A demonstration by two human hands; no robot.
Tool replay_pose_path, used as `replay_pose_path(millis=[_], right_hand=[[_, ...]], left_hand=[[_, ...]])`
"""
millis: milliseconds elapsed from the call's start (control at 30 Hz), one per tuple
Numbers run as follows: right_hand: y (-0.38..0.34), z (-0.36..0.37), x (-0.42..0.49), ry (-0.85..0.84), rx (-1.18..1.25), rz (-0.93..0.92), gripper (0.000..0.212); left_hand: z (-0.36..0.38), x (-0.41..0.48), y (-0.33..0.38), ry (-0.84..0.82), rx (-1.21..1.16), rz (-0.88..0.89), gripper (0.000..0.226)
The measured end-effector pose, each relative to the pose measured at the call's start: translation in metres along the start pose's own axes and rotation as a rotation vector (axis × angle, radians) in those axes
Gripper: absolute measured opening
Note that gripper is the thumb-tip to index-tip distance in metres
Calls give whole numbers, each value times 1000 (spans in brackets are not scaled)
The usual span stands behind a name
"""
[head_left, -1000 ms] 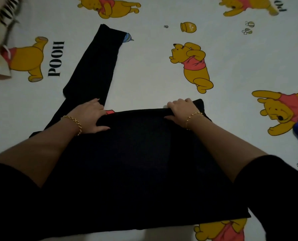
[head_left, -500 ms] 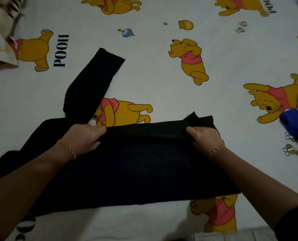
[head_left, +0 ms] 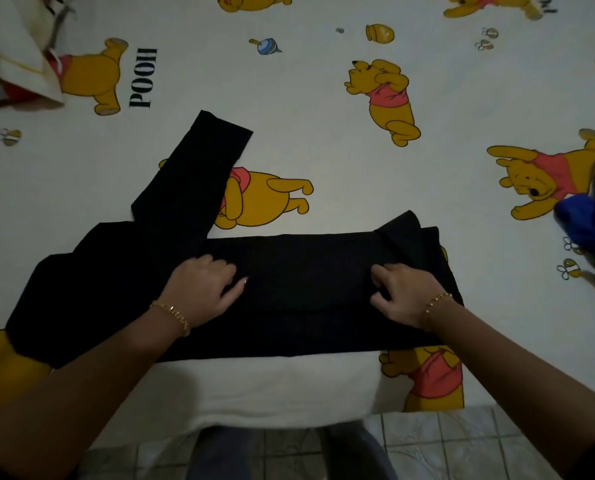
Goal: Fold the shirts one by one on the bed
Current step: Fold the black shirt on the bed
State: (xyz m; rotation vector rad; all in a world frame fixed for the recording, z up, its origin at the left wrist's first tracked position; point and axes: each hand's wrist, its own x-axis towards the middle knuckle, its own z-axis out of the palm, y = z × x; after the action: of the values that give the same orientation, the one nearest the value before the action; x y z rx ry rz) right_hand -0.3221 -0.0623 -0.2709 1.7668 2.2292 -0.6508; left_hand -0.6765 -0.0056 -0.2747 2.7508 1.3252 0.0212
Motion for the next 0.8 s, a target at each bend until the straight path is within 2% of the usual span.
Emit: replay_pose_path(millis=[133,200,267,333,400,467,600,800], right_hand=[[-19,-17,33,193,68,2,27],[-26,-19,57,262,70,7,17],[-31,-17,78,285,103,-29,26],[-37,-16,91,248,231,-28,31],[-37,-15,95,203,297,-15,29],[-29,-15,92,148,237,-6,28],[7,-24,73,-42,105,68,44],[62,-45,59,-112,55,153,33]], left_hand=[[-1,43,18,-25,-103,-185,17],[5,63,29,-14,-198,-241,23],[16,78,38,-14,-268,-272,34],[26,86,42,-83,-288,-273,38],[32,89,43,-152,-254,-279,34],[36,90,42,-169,-187,-286,25],[38,85,42,-161,-156,-317,22],[32,94,50,-152,-174,-363,20]])
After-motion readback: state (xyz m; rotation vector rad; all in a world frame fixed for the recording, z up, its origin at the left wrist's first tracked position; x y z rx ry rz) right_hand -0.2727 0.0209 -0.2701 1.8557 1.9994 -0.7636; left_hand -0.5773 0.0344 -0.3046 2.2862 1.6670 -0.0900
